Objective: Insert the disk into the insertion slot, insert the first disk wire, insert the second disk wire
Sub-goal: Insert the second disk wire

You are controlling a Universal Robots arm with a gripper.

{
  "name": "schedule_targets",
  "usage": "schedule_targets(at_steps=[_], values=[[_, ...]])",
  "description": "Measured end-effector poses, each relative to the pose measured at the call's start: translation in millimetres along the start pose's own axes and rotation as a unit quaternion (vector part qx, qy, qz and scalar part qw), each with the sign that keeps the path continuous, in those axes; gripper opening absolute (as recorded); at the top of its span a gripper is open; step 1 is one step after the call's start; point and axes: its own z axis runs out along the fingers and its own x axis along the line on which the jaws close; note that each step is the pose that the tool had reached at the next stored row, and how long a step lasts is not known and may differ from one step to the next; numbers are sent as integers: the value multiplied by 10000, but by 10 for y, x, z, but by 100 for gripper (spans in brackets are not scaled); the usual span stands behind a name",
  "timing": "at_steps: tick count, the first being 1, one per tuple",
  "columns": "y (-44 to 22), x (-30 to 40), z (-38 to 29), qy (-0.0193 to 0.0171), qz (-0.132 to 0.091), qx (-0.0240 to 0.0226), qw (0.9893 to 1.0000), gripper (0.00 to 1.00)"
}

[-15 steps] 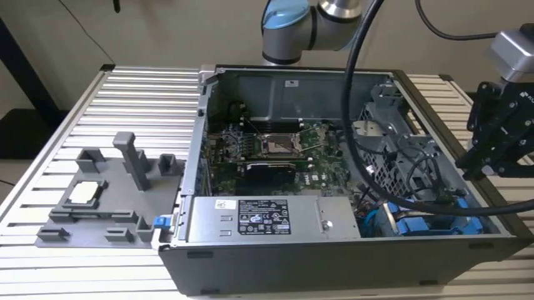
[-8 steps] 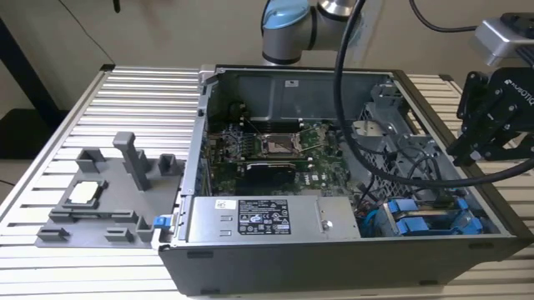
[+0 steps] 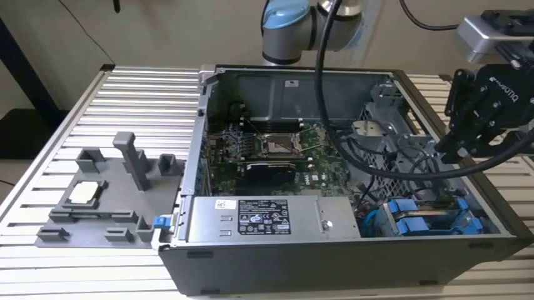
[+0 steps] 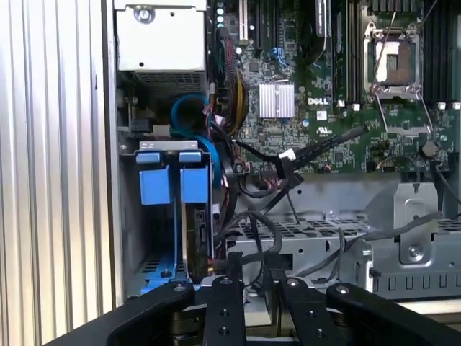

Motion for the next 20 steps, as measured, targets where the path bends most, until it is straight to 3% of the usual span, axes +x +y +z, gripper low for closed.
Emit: schedule_targets(at_steps=[5,8,13,20], values=[[228,-30,21,0,0,2,10000,27],[334,-111,53,8,-2,13,10000,27],[440,-226,130,14,-20,57,10000,27],[465,-224,187,26,-460,27,9989,27]])
